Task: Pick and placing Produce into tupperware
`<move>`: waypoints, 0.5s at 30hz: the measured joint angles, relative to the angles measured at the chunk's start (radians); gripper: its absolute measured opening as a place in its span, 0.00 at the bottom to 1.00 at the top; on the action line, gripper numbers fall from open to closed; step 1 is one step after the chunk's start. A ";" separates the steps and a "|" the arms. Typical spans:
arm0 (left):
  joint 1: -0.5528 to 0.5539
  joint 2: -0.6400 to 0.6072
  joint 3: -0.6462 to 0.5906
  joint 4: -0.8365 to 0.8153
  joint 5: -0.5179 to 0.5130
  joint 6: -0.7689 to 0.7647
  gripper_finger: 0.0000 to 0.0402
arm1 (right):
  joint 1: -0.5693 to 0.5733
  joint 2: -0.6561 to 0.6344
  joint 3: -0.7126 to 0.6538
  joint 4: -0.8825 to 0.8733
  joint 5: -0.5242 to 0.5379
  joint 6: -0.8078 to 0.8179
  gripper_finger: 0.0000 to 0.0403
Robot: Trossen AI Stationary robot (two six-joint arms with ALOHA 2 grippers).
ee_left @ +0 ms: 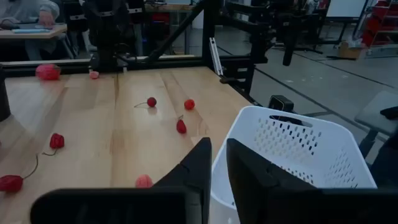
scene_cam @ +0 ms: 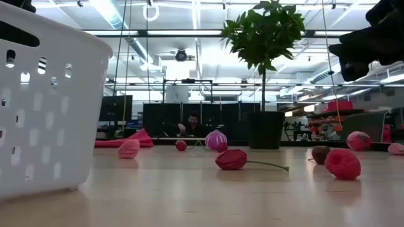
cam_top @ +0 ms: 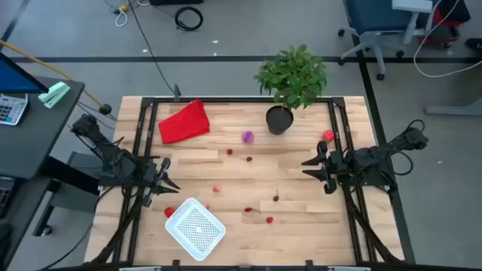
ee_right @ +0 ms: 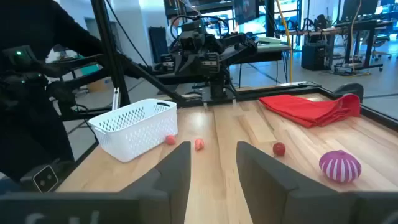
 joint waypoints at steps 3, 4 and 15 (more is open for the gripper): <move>0.000 0.000 0.000 0.000 0.000 0.000 0.15 | 0.000 0.000 0.000 0.000 0.000 0.000 0.34; 0.000 0.000 0.000 0.000 0.000 0.000 0.15 | 0.000 0.000 0.000 0.000 0.000 0.000 0.34; 0.000 0.000 0.000 0.000 -0.068 -0.004 0.14 | 0.000 0.000 0.000 0.000 0.000 0.000 0.34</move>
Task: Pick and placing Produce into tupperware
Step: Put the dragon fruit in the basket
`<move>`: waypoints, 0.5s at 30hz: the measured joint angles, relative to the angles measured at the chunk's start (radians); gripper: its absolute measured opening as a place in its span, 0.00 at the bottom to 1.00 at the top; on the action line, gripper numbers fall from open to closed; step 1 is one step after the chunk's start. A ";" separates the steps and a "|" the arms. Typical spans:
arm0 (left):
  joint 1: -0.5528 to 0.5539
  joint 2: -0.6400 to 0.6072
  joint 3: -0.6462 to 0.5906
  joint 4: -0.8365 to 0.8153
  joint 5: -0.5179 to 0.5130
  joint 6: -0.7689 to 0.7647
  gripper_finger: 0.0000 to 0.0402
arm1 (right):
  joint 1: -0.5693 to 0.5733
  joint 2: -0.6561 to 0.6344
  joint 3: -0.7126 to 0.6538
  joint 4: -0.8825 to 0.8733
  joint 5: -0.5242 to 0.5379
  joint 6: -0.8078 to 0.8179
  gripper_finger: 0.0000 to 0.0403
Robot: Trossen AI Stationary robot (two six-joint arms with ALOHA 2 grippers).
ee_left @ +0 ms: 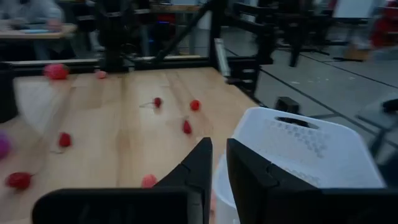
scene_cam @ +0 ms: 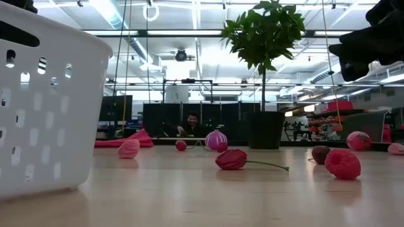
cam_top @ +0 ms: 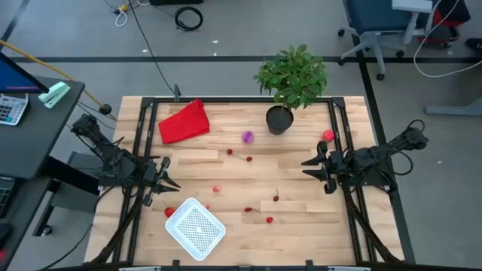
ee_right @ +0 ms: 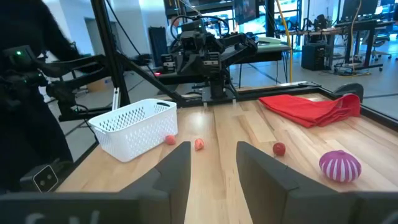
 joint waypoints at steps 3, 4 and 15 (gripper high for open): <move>0.000 0.000 0.000 0.000 -0.077 0.010 0.15 | 0.000 0.000 0.000 0.000 0.000 0.000 0.34; 0.000 0.000 0.000 -0.001 -0.108 0.011 0.15 | 0.000 0.000 0.000 0.000 0.000 0.000 0.34; 0.000 0.000 0.000 -0.006 -0.453 0.005 0.13 | 0.000 0.000 0.000 0.000 0.000 0.000 0.34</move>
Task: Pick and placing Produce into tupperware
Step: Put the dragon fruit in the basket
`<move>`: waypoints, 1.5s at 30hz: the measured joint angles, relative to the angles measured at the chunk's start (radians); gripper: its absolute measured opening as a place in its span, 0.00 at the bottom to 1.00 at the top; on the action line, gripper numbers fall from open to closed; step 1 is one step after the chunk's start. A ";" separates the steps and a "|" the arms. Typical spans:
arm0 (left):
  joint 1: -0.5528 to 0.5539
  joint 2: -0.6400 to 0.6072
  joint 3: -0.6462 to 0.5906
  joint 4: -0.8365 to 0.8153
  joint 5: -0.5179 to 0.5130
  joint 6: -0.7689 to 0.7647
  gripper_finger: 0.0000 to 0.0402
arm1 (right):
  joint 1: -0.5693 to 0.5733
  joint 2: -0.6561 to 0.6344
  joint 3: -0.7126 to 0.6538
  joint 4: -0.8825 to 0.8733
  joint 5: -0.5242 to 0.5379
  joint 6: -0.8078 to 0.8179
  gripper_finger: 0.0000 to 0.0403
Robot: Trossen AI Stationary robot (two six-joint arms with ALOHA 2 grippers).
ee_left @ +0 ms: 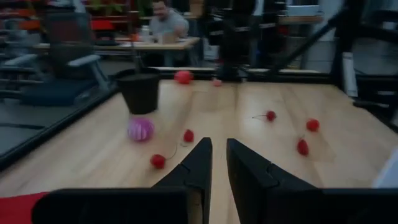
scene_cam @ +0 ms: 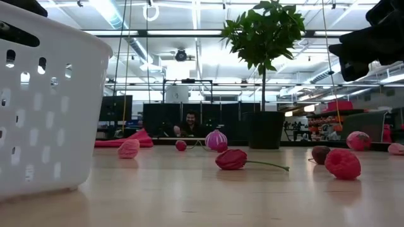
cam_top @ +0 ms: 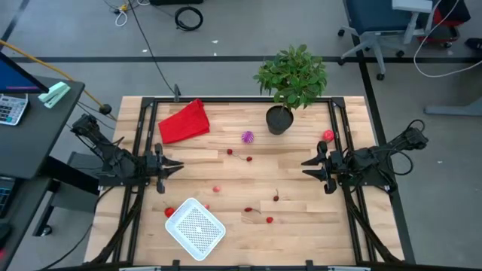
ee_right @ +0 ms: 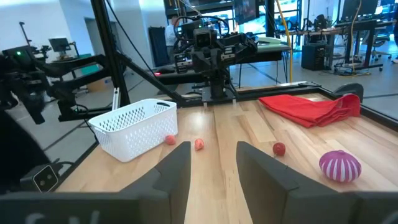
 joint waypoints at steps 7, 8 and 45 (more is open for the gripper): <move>0.024 0.000 0.000 0.002 -0.034 0.459 0.15 | 0.000 0.000 0.000 0.000 0.000 0.000 0.34; 0.024 0.000 0.000 0.001 -0.034 0.522 0.15 | 0.000 0.000 0.000 0.000 0.000 0.000 0.34; 0.146 0.000 0.001 0.687 -0.232 -0.184 0.11 | 0.000 0.001 0.000 0.183 0.035 0.073 0.34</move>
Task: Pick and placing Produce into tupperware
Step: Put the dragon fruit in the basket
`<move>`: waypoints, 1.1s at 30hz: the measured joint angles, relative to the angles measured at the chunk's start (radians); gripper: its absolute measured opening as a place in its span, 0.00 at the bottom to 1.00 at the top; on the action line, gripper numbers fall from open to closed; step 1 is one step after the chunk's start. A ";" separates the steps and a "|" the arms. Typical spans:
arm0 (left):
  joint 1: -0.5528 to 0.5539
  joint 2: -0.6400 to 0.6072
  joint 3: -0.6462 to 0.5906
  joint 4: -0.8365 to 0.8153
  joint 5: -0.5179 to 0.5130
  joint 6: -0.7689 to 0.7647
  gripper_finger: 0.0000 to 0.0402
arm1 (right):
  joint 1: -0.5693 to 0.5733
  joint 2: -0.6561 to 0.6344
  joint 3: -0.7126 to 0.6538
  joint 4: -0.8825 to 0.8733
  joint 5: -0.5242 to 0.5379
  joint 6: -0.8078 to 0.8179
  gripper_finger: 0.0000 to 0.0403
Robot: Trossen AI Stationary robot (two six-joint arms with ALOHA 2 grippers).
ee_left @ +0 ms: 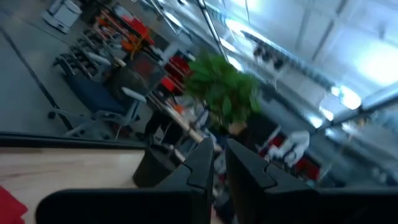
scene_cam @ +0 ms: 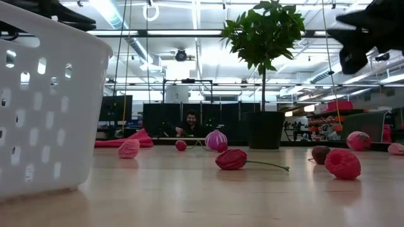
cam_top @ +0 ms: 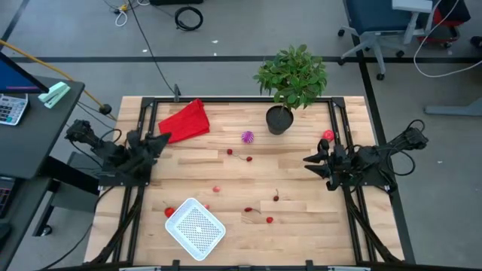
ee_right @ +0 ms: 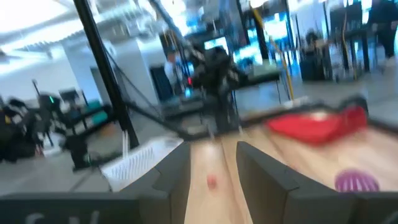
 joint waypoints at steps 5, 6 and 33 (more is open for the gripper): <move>0.073 0.000 0.000 0.078 0.000 -0.002 0.07 | -0.009 0.000 0.115 0.086 0.001 -0.148 0.34; 0.086 0.000 0.003 0.093 0.004 -0.003 0.06 | -0.009 0.000 0.159 0.065 0.001 -0.152 0.34; 0.143 0.219 0.677 -0.032 0.177 0.703 0.04 | -0.061 0.943 1.190 -0.934 0.168 -0.083 0.34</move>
